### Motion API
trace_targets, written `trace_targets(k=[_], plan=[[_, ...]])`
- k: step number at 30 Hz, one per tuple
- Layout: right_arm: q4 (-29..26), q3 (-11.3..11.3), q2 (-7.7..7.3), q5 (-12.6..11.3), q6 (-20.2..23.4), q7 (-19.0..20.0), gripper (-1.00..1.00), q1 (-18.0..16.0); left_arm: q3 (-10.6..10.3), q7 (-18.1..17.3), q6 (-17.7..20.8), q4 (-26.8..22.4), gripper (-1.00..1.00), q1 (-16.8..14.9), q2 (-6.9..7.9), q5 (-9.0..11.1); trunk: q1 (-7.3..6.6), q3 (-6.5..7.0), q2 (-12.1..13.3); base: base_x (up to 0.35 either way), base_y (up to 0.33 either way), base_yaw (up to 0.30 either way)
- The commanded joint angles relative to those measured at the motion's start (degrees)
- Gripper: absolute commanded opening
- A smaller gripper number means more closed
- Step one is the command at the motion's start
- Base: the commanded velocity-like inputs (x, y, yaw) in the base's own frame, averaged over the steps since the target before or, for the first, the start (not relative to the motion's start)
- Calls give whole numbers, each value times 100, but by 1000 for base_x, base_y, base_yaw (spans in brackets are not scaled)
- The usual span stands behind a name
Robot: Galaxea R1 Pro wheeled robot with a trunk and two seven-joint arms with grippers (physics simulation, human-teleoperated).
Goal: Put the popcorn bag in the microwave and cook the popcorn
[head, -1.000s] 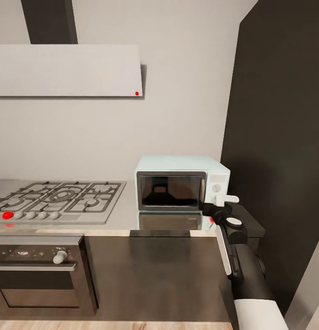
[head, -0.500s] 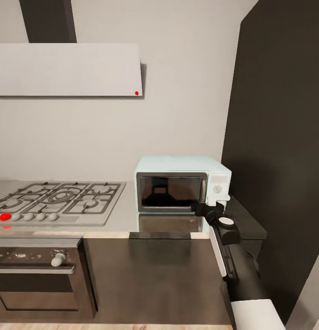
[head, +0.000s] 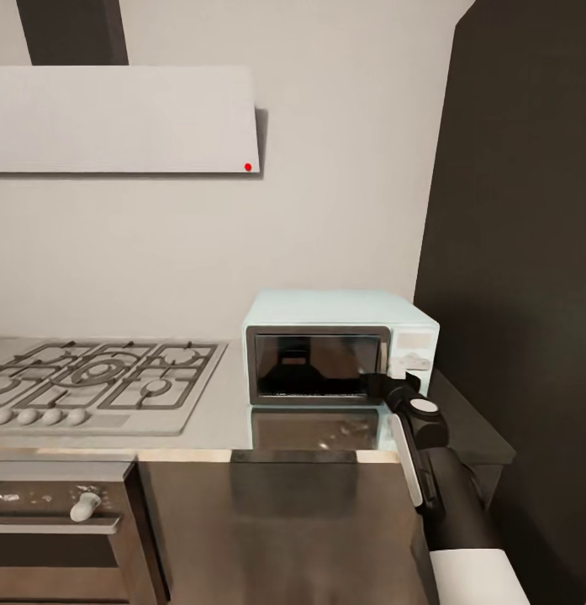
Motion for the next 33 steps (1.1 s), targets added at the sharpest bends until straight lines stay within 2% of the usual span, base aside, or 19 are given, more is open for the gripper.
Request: trace_targets(k=[1,24,33], plan=[[-6,-8,-6,59,42,22,100,-4,11,-25,-10,-2,100,-1,1,43,0,-6,-4,4,0,0],[-6,-4,-13,64,11,42,100,-4,18,-24,-10,-3,100,-1,1,44,0,-6,-4,0,0,0],[2,-2,-13,61,-5,34,100,-4,8,-25,-9,-8,100,-1,1,40,0,-6,-4,118,0,0]])
